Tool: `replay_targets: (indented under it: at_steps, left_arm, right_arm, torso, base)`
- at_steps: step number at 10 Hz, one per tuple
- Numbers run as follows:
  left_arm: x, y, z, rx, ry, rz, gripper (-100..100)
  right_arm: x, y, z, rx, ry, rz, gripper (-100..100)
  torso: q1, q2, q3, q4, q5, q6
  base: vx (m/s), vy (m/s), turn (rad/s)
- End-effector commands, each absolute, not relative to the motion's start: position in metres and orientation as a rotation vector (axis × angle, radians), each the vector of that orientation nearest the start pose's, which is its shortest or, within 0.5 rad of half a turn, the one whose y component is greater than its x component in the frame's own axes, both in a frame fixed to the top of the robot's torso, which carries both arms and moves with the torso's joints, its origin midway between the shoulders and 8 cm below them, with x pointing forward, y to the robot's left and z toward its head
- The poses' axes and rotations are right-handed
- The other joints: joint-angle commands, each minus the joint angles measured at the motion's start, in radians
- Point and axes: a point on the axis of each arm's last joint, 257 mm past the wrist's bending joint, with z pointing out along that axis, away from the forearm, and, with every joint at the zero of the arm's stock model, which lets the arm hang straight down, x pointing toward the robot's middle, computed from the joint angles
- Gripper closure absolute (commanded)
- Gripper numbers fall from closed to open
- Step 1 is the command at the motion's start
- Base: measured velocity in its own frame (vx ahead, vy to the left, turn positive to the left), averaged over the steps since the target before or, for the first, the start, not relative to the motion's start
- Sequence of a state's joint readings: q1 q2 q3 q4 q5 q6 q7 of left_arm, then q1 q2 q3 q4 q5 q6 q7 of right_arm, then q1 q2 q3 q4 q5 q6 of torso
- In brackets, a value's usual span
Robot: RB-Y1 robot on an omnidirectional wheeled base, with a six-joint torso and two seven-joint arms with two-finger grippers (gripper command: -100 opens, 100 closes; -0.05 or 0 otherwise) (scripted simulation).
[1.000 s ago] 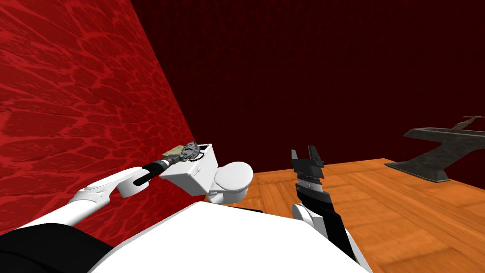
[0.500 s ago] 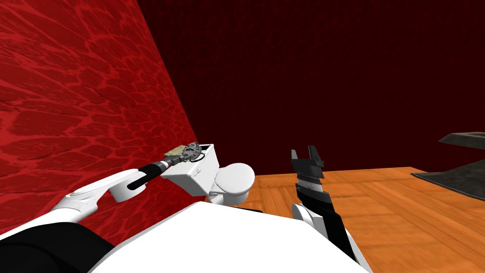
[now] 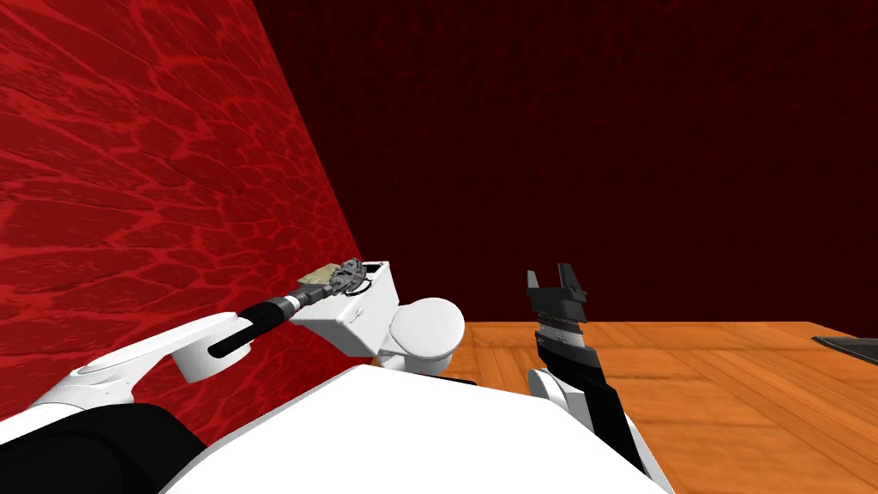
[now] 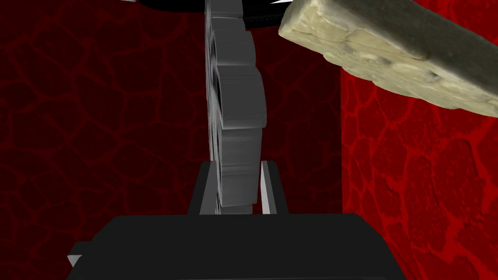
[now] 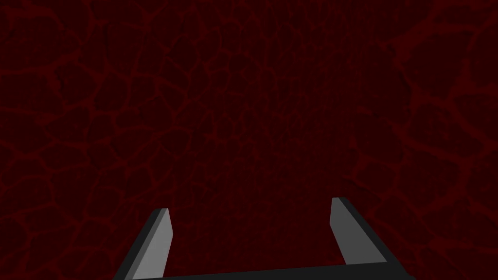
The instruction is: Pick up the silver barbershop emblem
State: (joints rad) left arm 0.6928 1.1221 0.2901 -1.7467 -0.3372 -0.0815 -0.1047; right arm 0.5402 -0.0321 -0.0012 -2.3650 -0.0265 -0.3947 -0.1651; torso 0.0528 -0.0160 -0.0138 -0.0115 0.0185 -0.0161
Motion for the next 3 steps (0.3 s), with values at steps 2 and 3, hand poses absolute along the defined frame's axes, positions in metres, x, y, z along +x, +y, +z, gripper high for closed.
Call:
replay_targets:
  at_steps: [2,3]
  left_arm:
    - [0.374,0.557,-0.172,-0.047,1.879,0.096,100]
    - [0.375,0.555,-0.172,-0.043,1.879,0.091,0]
  right_arm:
    - [0.342,-0.282,0.029,0.764,0.614,1.445,0]
    - [0.342,-0.282,0.029,0.764,0.614,1.445,0]
  torso:
    - [-0.001,0.001,0.001,0.0,0.001,0.002]
    - [-0.001,0.002,0.001,0.0,0.001,0.001]
  base:
    - [-0.006,0.008,-0.016]
    - [0.0,0.0,0.0]
